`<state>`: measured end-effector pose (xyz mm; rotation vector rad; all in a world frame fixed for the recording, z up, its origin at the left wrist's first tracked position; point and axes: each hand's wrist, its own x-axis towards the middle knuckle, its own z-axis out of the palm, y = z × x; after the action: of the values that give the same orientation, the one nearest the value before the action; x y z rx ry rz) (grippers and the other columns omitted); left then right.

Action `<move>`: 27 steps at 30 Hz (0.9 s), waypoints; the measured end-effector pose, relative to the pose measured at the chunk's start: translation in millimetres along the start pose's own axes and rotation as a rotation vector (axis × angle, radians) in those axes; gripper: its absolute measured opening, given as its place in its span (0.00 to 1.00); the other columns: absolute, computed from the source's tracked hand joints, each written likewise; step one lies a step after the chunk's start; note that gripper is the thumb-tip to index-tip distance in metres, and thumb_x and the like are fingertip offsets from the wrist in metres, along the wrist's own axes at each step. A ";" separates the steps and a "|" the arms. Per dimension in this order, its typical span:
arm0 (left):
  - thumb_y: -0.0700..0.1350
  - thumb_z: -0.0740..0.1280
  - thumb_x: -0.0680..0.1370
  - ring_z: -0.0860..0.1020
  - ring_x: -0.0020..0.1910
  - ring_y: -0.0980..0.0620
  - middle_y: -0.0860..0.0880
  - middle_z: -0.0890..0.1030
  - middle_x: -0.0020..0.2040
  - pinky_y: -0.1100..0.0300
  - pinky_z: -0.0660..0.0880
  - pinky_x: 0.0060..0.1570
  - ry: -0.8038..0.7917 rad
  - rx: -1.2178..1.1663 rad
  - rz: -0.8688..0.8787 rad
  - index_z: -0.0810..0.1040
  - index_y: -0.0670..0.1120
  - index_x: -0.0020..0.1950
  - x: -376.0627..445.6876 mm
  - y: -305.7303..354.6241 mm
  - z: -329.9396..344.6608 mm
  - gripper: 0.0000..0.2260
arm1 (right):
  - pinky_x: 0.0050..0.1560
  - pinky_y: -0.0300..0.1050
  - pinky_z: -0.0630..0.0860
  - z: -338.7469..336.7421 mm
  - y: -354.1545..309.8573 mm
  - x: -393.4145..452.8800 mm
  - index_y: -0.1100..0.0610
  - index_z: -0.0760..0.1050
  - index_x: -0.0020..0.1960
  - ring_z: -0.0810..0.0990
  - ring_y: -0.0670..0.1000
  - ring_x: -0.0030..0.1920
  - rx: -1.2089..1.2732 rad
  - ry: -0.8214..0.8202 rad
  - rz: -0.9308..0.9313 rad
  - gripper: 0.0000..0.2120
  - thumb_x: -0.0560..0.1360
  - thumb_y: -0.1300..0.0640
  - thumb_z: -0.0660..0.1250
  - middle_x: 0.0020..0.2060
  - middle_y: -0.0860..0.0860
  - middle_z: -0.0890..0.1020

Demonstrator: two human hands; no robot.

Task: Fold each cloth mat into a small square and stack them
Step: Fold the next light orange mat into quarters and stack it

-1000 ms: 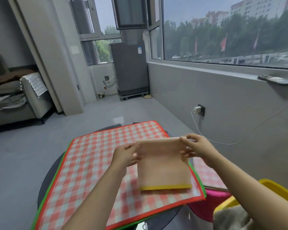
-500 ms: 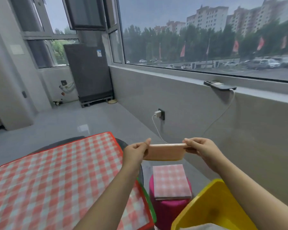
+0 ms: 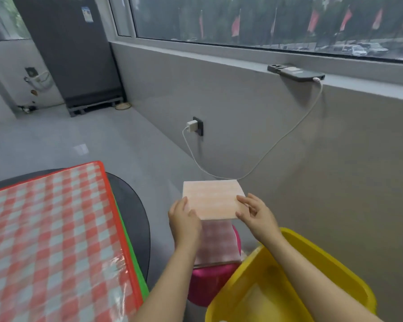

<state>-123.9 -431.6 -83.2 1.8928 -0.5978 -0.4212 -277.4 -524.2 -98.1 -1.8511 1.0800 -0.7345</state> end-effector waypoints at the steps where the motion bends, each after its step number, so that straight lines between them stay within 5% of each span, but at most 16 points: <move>1: 0.33 0.58 0.78 0.67 0.69 0.46 0.44 0.66 0.71 0.57 0.62 0.69 0.004 0.028 -0.001 0.70 0.40 0.69 1.1 -10.2 6.2 0.19 | 0.62 0.39 0.66 9.3 9.2 1.7 0.55 0.74 0.64 0.66 0.50 0.70 -0.001 -0.004 -0.001 0.19 0.73 0.62 0.69 0.66 0.52 0.69; 12: 0.30 0.55 0.78 0.63 0.71 0.47 0.44 0.63 0.72 0.62 0.59 0.67 -0.060 0.165 -0.150 0.70 0.41 0.69 -16.9 -127.9 33.6 0.21 | 0.60 0.33 0.62 83.6 87.1 -21.3 0.55 0.75 0.62 0.72 0.50 0.63 -0.160 -0.082 0.204 0.18 0.73 0.61 0.69 0.61 0.53 0.73; 27: 0.33 0.57 0.78 0.60 0.71 0.48 0.46 0.65 0.72 0.65 0.54 0.67 -0.113 0.272 -0.045 0.69 0.43 0.70 -20.5 -152.0 38.3 0.20 | 0.46 0.27 0.61 96.9 92.4 -29.4 0.59 0.74 0.53 0.73 0.49 0.48 -0.237 -0.024 0.272 0.10 0.75 0.68 0.60 0.53 0.50 0.65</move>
<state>-129.4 -400.0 -238.1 2.1552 -0.7177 -0.4992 -249.2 -486.6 -226.9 -1.8502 1.4190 -0.4390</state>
